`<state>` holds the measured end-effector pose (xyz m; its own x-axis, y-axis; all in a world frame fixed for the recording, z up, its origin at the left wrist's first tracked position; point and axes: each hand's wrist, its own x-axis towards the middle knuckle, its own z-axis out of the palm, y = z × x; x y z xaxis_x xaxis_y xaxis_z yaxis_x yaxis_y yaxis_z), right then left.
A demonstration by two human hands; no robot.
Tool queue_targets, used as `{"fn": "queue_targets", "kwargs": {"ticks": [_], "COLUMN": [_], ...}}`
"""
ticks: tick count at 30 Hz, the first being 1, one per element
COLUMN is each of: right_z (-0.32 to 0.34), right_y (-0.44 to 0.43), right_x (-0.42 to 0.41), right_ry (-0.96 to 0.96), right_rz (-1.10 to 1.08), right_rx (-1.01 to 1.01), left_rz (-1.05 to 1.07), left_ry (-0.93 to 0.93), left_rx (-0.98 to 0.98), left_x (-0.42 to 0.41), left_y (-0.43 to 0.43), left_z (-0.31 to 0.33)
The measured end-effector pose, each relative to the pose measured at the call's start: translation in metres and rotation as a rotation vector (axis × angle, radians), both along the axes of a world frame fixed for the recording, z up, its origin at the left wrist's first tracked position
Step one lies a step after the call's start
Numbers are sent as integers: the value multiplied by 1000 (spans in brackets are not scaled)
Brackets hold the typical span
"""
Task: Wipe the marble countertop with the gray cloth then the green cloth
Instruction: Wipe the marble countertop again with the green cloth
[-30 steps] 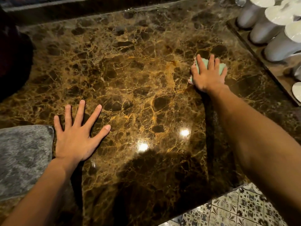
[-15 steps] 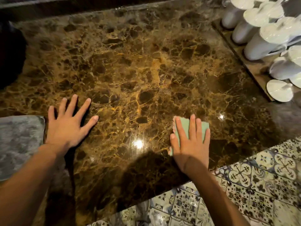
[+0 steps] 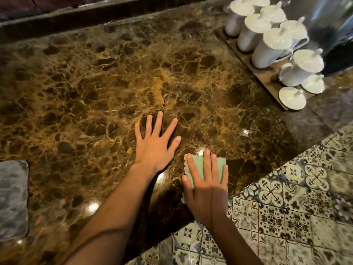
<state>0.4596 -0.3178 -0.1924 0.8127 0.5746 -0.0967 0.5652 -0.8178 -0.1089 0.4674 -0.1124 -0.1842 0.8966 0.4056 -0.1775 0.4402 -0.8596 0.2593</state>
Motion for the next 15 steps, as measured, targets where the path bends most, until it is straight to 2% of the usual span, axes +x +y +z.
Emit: {"fn": "queue_targets", "kwargs": {"ticks": [4,10,15], "right_z": [-1,-7,-2], "right_y": [1,7,36], "right_x": [0,11,78], "right_ry": [30,35,72], "right_rz": [-29,-46,-63], "right_rx": [22,41,6], "left_rz": [-7,0,-7], "left_ry": [47,13,-12], "left_rx": [40,63,92], "left_x": [14,12,13], "left_y": [-3,-5,-5], "left_z": [-11,-15,-18]}}
